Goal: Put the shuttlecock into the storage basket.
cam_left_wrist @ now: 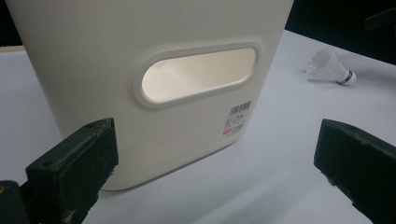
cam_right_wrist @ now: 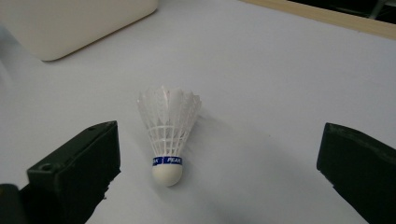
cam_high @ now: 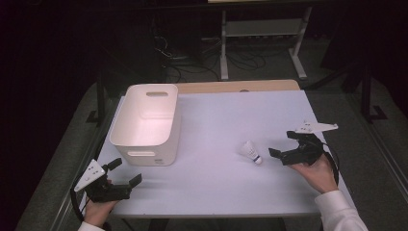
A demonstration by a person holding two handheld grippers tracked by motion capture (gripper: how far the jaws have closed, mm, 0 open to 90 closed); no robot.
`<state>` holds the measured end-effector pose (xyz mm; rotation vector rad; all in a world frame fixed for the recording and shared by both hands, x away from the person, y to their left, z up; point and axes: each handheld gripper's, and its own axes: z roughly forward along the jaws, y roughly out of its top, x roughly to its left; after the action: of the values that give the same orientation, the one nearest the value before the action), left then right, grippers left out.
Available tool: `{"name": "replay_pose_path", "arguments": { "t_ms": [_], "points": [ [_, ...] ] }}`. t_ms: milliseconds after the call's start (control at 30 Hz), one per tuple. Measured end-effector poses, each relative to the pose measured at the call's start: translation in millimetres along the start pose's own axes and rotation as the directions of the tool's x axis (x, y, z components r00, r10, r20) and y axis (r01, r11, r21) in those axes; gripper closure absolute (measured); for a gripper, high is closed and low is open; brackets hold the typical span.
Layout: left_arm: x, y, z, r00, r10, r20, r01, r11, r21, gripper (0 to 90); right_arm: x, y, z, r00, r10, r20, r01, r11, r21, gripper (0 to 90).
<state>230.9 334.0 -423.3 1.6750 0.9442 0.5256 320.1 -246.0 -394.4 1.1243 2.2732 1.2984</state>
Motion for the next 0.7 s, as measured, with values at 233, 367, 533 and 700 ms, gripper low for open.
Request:
{"name": "replay_pose_path", "arguments": {
  "t_ms": [233, 367, 533, 700],
  "points": [
    [0.2, 0.1, -0.2, 1.0, 0.006, 0.003, -0.006, 1.0, 0.001, 0.0, 0.2, 6.3, 1.0, 0.9999, -0.01, -0.002, 0.01, 1.0, 0.016, 0.0],
    [-0.1, 0.1, -0.2, 1.0, 0.006, 0.003, -0.006, 1.0, 0.0, 0.0, 0.2, 9.0, 2.0, 0.9998, -0.016, -0.01, 0.016, 0.999, 0.027, 0.0],
    [-0.3, 0.1, -0.4, 1.0, 0.004, -0.001, -0.004, 1.0, -0.001, 0.0, 1.2, 12.2, 3.2, 0.9997, -0.013, -0.019, 0.014, 0.999, 0.047, 0.0],
    [-0.1, 0.2, -0.8, 0.9999, 0.012, 0.0, -0.012, 0.9999, 0.002, 0.0, 1.6, 15.7, 4.5, 0.9995, -0.021, -0.024, 0.022, 0.997, 0.069, 0.0]
  ]
}}
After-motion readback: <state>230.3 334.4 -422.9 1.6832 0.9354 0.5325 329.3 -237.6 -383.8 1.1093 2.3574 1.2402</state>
